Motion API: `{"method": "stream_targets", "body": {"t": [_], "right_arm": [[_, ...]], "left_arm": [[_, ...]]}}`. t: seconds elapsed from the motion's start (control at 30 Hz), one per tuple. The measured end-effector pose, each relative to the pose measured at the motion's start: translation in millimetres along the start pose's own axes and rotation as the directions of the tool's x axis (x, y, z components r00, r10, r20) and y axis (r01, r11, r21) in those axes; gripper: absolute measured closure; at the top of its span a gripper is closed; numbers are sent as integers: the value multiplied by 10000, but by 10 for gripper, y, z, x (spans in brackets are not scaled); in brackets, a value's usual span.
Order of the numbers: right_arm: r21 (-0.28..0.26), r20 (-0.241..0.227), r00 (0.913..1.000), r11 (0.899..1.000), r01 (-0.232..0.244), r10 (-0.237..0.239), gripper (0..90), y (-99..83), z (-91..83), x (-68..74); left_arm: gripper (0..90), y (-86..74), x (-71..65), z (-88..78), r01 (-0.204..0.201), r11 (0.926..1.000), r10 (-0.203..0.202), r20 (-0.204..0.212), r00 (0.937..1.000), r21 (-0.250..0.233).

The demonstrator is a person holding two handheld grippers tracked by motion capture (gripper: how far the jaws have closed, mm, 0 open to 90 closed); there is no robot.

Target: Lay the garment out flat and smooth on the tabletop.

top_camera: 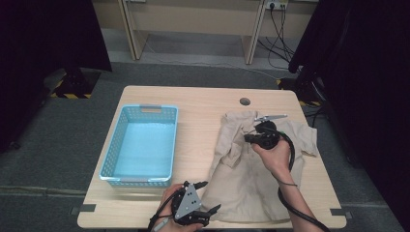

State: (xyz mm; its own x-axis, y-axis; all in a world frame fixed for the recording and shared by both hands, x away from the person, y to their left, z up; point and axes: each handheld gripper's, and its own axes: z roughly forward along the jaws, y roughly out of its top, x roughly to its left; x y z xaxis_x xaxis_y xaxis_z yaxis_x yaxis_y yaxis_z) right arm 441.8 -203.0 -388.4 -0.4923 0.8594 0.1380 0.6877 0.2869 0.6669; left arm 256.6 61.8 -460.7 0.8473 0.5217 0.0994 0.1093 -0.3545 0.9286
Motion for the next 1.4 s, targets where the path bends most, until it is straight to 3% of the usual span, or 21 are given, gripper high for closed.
{"method": "stream_targets", "body": {"t": [0.1, 0.2, 0.37, 0.5, 0.7, 0.73, 0.8, 0.83, 0.87, 0.97, 1.07, 1.17, 1.3, 1.4], "right_arm": [[-515, -506, 9975, 9976, 459, -485, 888, 194, -57, 310], [-938, -1008, 9891, 9908, 976, -1070, 889, 379, -43, 613], [-1100, -1543, 9750, 9835, 1439, -1599, 889, 588, 122, 1053], [-880, -1693, 9715, 9844, 1525, -1657, 888, 653, 332, 1263], [-510, -1973, 9635, 9833, 1744, -1811, 863, 672, 665, 1521], [-565, -2145, 9590, 9826, 1769, -1849, 835, 667, 696, 1550], [-798, -2791, 9366, 9771, 1971, -2117, 749, 655, 720, 1594], [-809, -2812, 9309, 9723, 2191, -2331, 720, 646, 713, 1609], [-786, -2696, 9331, 9712, 2250, -2380, 700, 634, 686, 1611], [-848, -2480, 9352, 9673, 2391, -2528, 651, 601, 522, 1504], [-898, -1813, 9509, 9671, 2381, -2509, 608, 530, 257, 1250], [-771, -1101, 9659, 9709, 2269, -2344, 575, 366, -39, 861], [-471, -98, 9897, 9887, 1422, -1428, 554, 18, -435, 258], [-332, 675, 9944, 9959, 840, -817, 551, -284, -702, -161]], "left_arm": [[240, -3, -11, -10, -99, 9999, 98, -89, 9999, -102], [249, -16, -53, -20, -297, 9990, 289, -250, 9993, -320], [262, -45, -84, -29, -448, 9980, 421, -593, 9974, -448], [263, -43, -78, -48, -467, 9970, 421, -738, 9964, -616], [261, -73, -74, -27, -270, 9977, 235, -562, 9981, -622], [261, -80, -71, -23, -268, 9976, 233, -551, 9982, -635], [258, -91, -62, -20, -247, 9976, 212, -548, 9983, -641], [258, -97, -57, -17, -187, 9974, 149, -548, 9984, -701], [256, -102, -51, -16, -159, 9973, 120, -545, 9984, -712], [244, -119, -32, -10, -48, 9970, 3, -579, 9983, -775], [231, -136, -14, 1, 72, 9963, -124, -603, 9981, -852], [222, -154, -3, 5, 107, 9955, -167, -635, 9978, -945], [214, -191, 20, 15, 309, 9951, -376, -709, 9968, -941], [210, -195, 35, 12, 373, 9937, -456, -771, 9960, -1058]]}}
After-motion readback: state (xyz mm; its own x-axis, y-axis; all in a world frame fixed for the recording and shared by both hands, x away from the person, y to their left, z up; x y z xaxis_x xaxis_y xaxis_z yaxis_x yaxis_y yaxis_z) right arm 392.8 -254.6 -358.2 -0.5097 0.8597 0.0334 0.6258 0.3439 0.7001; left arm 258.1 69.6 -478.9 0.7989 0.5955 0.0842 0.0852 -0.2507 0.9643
